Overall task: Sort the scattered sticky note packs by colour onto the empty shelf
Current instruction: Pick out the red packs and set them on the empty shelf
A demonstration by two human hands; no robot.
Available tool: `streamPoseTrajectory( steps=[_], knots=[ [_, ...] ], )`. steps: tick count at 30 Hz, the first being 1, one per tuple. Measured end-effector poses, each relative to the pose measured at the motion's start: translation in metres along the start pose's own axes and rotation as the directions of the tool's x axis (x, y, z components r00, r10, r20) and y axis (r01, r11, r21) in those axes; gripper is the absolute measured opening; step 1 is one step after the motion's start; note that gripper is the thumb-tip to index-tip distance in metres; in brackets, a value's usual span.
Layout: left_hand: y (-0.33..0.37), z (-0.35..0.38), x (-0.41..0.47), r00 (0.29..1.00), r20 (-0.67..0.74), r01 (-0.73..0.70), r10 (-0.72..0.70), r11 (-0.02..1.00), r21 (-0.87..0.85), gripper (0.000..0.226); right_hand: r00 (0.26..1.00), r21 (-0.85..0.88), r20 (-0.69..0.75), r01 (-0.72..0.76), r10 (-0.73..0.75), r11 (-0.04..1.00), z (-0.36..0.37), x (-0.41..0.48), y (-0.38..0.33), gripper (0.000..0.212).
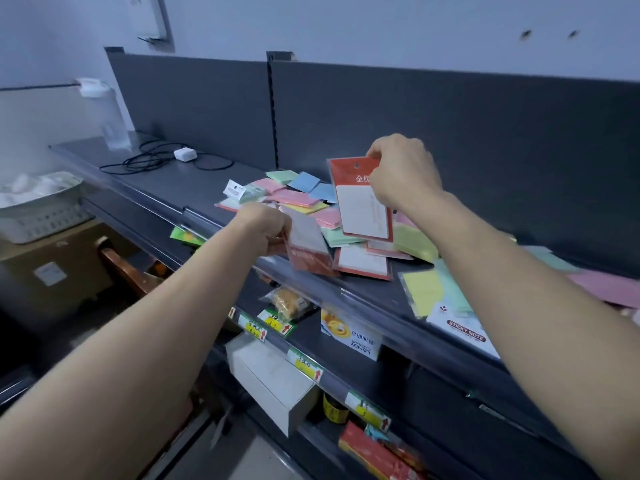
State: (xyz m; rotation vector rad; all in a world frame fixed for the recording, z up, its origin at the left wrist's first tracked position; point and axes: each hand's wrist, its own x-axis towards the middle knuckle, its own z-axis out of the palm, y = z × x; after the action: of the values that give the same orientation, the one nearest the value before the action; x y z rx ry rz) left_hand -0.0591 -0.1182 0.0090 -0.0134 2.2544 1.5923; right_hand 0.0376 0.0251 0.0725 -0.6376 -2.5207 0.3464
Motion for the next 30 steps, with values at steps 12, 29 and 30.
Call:
streamPoseTrajectory(
  steps=[12,29,30],
  knots=[
    [0.011,0.006,-0.036,0.98,-0.054,-0.199,0.192,0.932,-0.302,0.023,0.997,-0.004,-0.079,-0.02,0.019,1.0,-0.025,-0.014,0.016,0.033],
    [0.06,0.201,-0.085,0.811,0.432,-0.232,0.395,0.894,-0.382,0.017,0.808,-0.142,-0.403,-0.519,0.43,0.843,-0.129,-0.098,0.17,0.035],
    [0.062,0.215,-0.093,0.771,0.503,-0.204,0.39,0.9,-0.386,0.022,0.77,-0.151,-0.44,-0.57,0.462,0.807,-0.137,-0.109,0.177,0.035]
  ],
)
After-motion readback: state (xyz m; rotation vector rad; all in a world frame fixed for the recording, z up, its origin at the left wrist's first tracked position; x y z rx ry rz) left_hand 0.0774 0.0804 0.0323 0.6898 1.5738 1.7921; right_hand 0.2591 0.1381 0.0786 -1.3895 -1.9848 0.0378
